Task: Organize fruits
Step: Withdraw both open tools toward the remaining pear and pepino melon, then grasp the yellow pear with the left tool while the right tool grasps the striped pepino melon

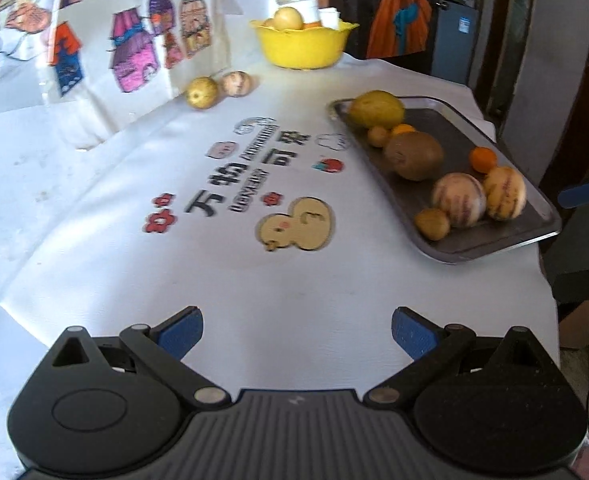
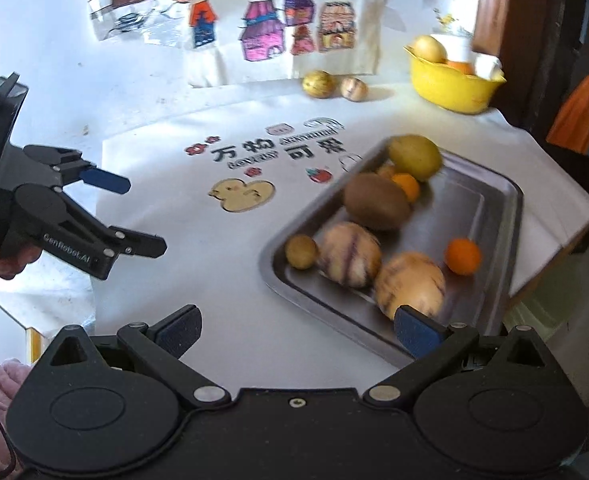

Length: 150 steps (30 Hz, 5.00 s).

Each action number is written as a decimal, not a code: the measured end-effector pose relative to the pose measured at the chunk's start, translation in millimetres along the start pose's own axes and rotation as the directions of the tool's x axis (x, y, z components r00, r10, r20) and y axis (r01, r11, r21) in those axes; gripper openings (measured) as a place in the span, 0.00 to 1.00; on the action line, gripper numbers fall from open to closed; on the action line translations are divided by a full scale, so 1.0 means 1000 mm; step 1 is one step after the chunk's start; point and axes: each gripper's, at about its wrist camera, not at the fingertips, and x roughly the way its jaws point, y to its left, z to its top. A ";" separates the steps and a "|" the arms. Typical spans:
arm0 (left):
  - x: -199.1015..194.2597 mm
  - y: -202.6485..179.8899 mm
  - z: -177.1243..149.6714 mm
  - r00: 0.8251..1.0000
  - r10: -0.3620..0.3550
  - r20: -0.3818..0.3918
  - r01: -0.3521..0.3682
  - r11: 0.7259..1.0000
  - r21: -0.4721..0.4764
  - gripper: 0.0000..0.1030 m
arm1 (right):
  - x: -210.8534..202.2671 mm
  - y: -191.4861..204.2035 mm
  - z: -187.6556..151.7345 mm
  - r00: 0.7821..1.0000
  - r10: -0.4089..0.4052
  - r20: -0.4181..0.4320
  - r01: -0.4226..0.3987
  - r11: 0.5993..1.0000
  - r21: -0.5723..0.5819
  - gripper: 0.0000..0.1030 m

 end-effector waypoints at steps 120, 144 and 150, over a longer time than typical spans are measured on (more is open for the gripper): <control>0.241 0.097 0.226 0.981 0.123 0.151 -0.175 0.897 0.407 0.53 | 0.305 -0.101 0.243 0.987 0.152 0.048 -0.088 0.768 -0.634 0.42; 0.231 0.102 0.238 0.994 0.048 0.101 -0.079 0.940 0.332 0.54 | 0.292 -0.119 0.237 0.973 0.222 -0.066 -0.216 0.763 -0.609 0.46; 0.238 0.099 0.249 0.993 0.036 0.111 -0.071 0.941 0.330 0.55 | 0.296 -0.115 0.237 0.973 0.223 -0.053 -0.207 0.761 -0.615 0.46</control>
